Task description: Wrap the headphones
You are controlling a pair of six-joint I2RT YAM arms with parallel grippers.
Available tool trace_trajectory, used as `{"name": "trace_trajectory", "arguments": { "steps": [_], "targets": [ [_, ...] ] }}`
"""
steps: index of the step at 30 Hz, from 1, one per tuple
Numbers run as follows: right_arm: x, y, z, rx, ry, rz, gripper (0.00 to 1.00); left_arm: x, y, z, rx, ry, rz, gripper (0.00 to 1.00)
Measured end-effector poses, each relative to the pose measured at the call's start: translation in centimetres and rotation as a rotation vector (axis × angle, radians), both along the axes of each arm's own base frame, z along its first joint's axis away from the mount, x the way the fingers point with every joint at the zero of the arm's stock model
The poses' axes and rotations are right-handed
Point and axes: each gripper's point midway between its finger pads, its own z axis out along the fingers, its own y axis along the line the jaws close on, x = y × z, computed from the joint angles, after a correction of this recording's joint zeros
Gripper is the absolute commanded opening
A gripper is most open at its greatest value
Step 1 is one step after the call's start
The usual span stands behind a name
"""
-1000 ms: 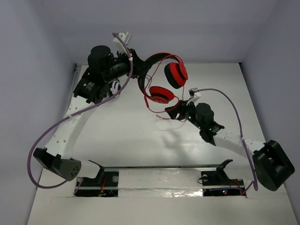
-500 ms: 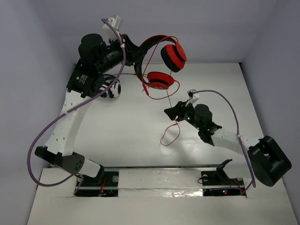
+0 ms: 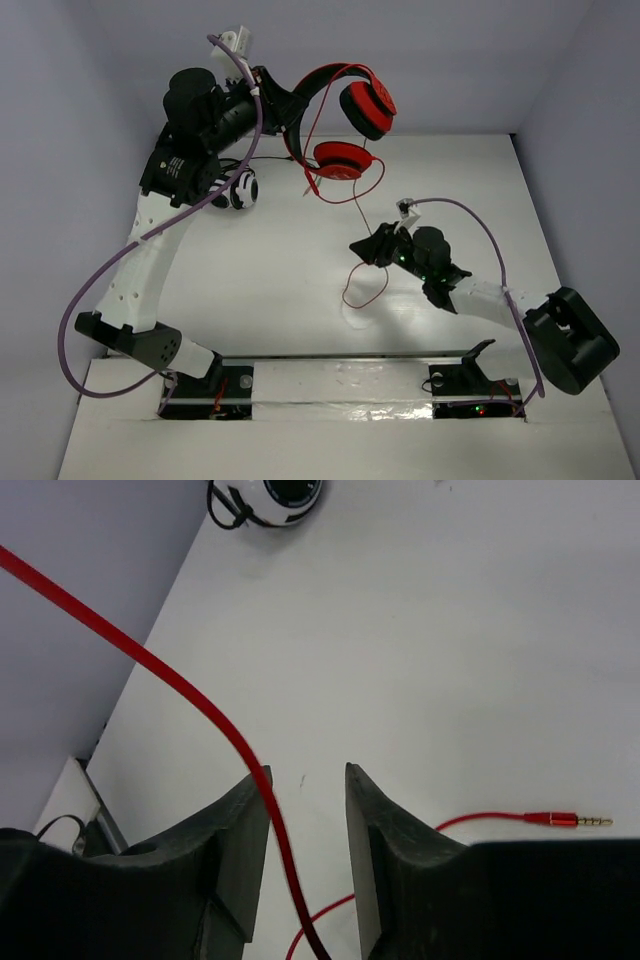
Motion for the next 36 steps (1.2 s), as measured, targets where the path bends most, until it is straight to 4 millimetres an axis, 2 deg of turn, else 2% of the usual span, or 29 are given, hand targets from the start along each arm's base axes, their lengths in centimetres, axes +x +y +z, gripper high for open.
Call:
{"name": "trace_trajectory", "arguments": {
  "steps": [4,11,12,14,15,16,19,21,23,26,30,33,36],
  "targets": [
    [-1.0,-0.2,-1.6,-0.001,0.055,0.014,0.56,0.7,0.6,-0.1,0.001,0.002,0.047,0.00],
    [-2.5,-0.6,-3.5,0.003,0.124,0.026,0.57,1.3,1.4,-0.1,0.001,0.002,0.099,0.00],
    [-2.7,-0.7,-3.5,0.004,0.128,0.026,0.54,1.4,1.5,-0.1,0.002,0.001,0.106,0.00],
    [-3.1,-1.0,-3.5,0.002,0.138,0.023,0.37,1.7,1.7,-0.1,0.004,-0.001,0.125,0.00],
    [-3.2,-1.1,-3.4,0.005,0.139,0.023,0.19,1.8,1.8,-0.1,0.006,-0.002,0.134,0.00],
    [-3.4,-1.2,-3.2,0.008,0.136,0.022,0.13,1.9,2.0,-0.1,0.008,-0.004,0.145,0.00],
    [-4.2,-1.3,-2.6,0.027,0.142,0.024,0.00,2.4,2.4,-0.3,0.012,-0.002,0.181,0.00],
    [-5.0,-0.7,-2.7,0.020,0.151,0.038,0.00,3.1,2.7,-0.9,0.014,0.002,0.212,0.00],
    [-6.6,0.2,-3.2,-0.006,0.172,0.073,0.00,3.7,3.0,-1.8,0.023,0.017,0.242,0.00],
    [-9.2,1.4,-3.8,-0.054,0.201,0.126,0.00,5.2,4.0,-4.3,0.054,0.051,0.325,0.00],
    [-11.1,2.0,-3.2,-0.103,0.220,0.156,0.00,7.2,5.5,-8.6,0.101,0.102,0.447,0.00],
    [-12.2,2.1,-1.4,-0.136,0.223,0.167,0.00,8.3,6.7,-12.7,0.155,0.150,0.541,0.00],
    [-13.1,2.5,1.4,-0.155,0.206,0.191,0.00,9.0,7.6,-16.9,0.218,0.196,0.626,0.00]
  ]
}}
